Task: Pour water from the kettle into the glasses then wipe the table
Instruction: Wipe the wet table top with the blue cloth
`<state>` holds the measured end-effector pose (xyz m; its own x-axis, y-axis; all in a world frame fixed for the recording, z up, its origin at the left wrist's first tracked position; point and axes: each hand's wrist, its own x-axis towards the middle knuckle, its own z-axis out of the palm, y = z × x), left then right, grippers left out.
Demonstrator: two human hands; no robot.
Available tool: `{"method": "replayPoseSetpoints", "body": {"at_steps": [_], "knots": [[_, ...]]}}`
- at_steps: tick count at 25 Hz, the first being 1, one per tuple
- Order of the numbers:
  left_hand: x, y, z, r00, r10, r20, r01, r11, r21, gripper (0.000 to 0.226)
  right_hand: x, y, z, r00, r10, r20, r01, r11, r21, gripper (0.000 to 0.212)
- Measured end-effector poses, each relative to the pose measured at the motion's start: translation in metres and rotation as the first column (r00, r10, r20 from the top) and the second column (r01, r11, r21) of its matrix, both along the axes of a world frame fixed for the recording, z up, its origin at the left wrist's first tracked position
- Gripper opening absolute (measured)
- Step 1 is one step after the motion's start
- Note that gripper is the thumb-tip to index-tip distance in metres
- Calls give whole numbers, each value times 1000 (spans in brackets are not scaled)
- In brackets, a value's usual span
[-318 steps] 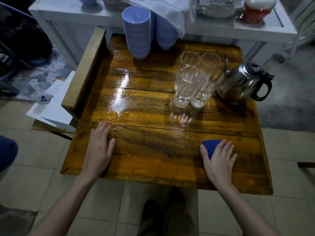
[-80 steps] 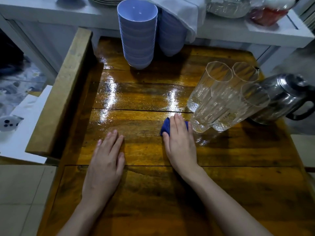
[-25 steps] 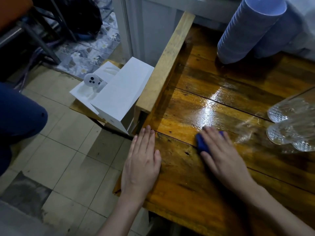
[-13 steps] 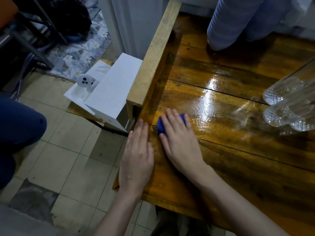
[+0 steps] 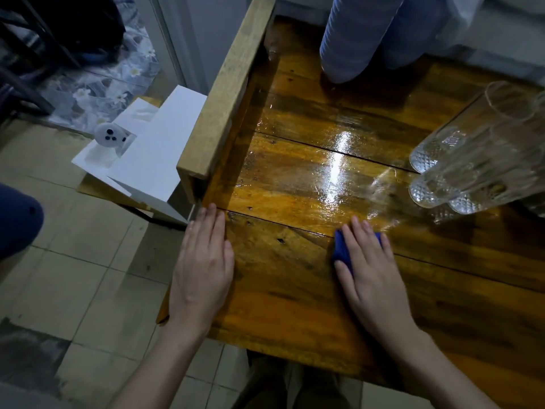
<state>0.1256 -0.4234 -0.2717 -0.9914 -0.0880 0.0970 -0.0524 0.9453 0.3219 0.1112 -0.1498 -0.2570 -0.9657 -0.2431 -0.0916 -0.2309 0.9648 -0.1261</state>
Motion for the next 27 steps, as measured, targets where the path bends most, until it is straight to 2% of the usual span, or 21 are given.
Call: {"method": "replayPoseSetpoints", "body": {"at_steps": [3, 8, 12, 14, 16, 19, 23, 25, 27], "knots": [[-2, 1, 0, 1000, -24, 3, 24, 998, -54, 51, -27, -49, -3, 996, -71, -50, 68, 997, -45, 60], [-2, 1, 1, 977, -211, 17, 212, 971, -110, 49, -33, -118, 0, 992, 105, -71, -111, 990, -87, 59], [-2, 8, 11, 976, -217, -15, 215, 973, -84, 47, 24, -78, 3, 954, 296, -42, -298, 952, -74, 60], [-7, 26, 18, 979, -203, -1, 203, 979, -38, 48, 57, -34, 2, 951, 308, -32, -309, 949, -57, 61], [-20, 60, 22, 968, -250, 17, 250, 968, -12, 51, 81, 18, 0, 979, 205, -20, -206, 978, -40, 62], [-40, 116, 18, 963, -268, 36, 268, 963, -19, 54, 90, 95, -1, 998, -64, -5, 64, 997, -30, 60], [-43, 153, 6, 986, -154, 58, 157, 986, -62, 56, 53, 140, -2, 921, -387, -37, 384, 921, -64, 56], [-42, 153, 3, 986, -159, 56, 163, 984, -76, 56, 25, 123, -4, 894, -442, -75, 435, 896, -91, 55], [-43, 151, 3, 984, -171, 40, 174, 981, -86, 56, -3, 90, -5, 917, -390, -88, 380, 918, -110, 55]]}}
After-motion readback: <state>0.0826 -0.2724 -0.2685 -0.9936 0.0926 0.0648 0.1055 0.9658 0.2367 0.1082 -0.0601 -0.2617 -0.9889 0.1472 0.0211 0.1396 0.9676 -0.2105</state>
